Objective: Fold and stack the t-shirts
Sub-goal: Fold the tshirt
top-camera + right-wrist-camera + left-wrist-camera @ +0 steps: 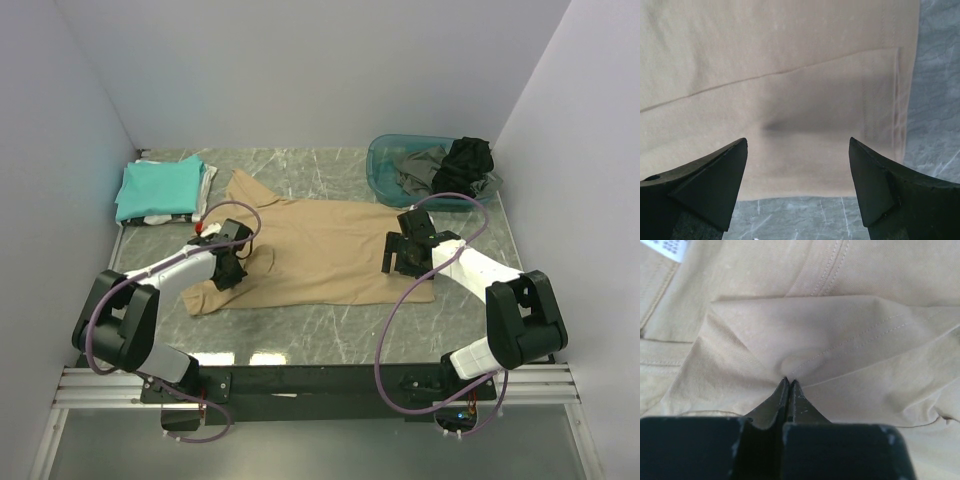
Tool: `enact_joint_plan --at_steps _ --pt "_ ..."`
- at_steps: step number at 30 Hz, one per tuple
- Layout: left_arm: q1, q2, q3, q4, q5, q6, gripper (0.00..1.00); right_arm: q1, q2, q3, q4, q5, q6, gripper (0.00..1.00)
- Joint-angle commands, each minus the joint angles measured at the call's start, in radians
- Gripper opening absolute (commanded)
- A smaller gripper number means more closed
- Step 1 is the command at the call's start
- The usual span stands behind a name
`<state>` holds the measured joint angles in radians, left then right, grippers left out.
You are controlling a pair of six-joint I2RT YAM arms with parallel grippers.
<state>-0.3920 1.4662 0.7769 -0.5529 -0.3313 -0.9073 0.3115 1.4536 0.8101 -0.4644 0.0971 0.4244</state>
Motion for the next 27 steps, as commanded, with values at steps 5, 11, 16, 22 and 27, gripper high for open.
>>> enact_joint_plan --at_steps 5,11,16,22,27 --pt "0.001 -0.052 0.091 -0.048 -0.124 0.007 0.01 -0.003 -0.042 -0.011 0.010 0.016 -0.010 0.88" --pt "0.002 -0.011 0.148 -0.088 -0.213 -0.015 0.01 -0.002 -0.041 -0.011 0.012 0.013 -0.010 0.88" --pt "0.002 0.035 0.209 -0.096 -0.192 0.007 0.01 -0.003 -0.035 -0.011 0.009 0.015 -0.013 0.88" --pt "0.002 0.028 0.161 -0.127 -0.164 -0.019 0.06 -0.002 -0.027 -0.006 0.009 0.018 -0.015 0.88" --pt "0.002 0.002 0.128 -0.128 -0.150 -0.030 0.23 -0.003 -0.019 -0.003 0.007 0.009 -0.015 0.88"
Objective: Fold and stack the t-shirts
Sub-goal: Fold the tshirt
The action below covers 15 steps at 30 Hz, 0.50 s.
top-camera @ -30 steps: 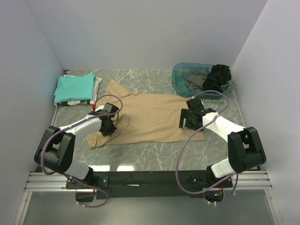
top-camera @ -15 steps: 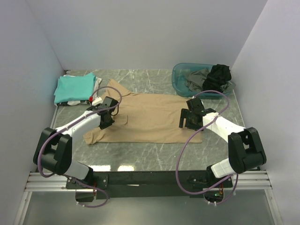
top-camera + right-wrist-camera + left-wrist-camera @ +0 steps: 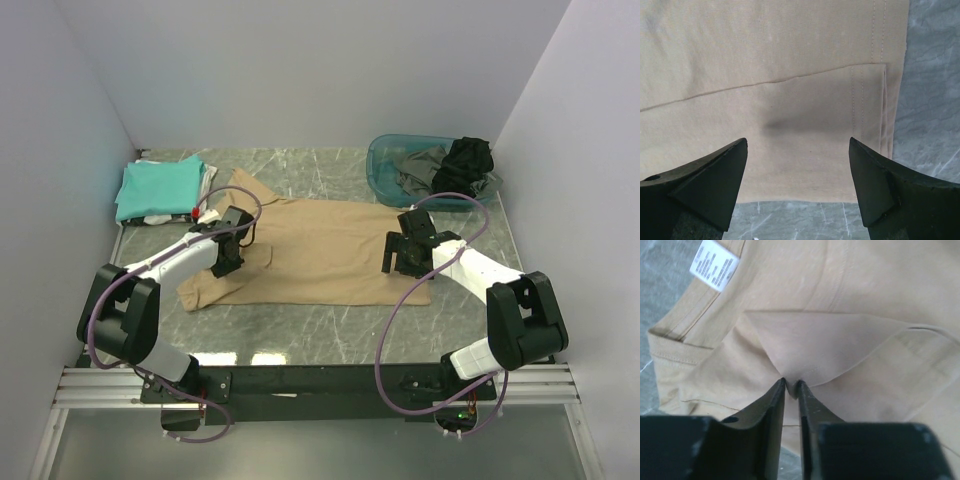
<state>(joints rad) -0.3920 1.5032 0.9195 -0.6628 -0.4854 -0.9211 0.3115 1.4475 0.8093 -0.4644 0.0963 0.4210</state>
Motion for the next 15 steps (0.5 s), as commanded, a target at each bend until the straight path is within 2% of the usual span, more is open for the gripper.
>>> enact_joint_plan --at_steps 1,10,15 --pt "0.002 -0.038 -0.021 -0.017 0.002 -0.016 0.27 -0.003 -0.013 -0.002 0.007 0.013 -0.013 0.88" --pt "0.001 -0.018 -0.002 0.029 0.018 -0.007 0.34 -0.002 -0.013 -0.007 0.007 0.016 -0.010 0.88" --pt "0.001 -0.005 0.016 0.046 0.002 -0.005 0.32 -0.003 -0.010 -0.002 0.006 0.019 -0.010 0.88"
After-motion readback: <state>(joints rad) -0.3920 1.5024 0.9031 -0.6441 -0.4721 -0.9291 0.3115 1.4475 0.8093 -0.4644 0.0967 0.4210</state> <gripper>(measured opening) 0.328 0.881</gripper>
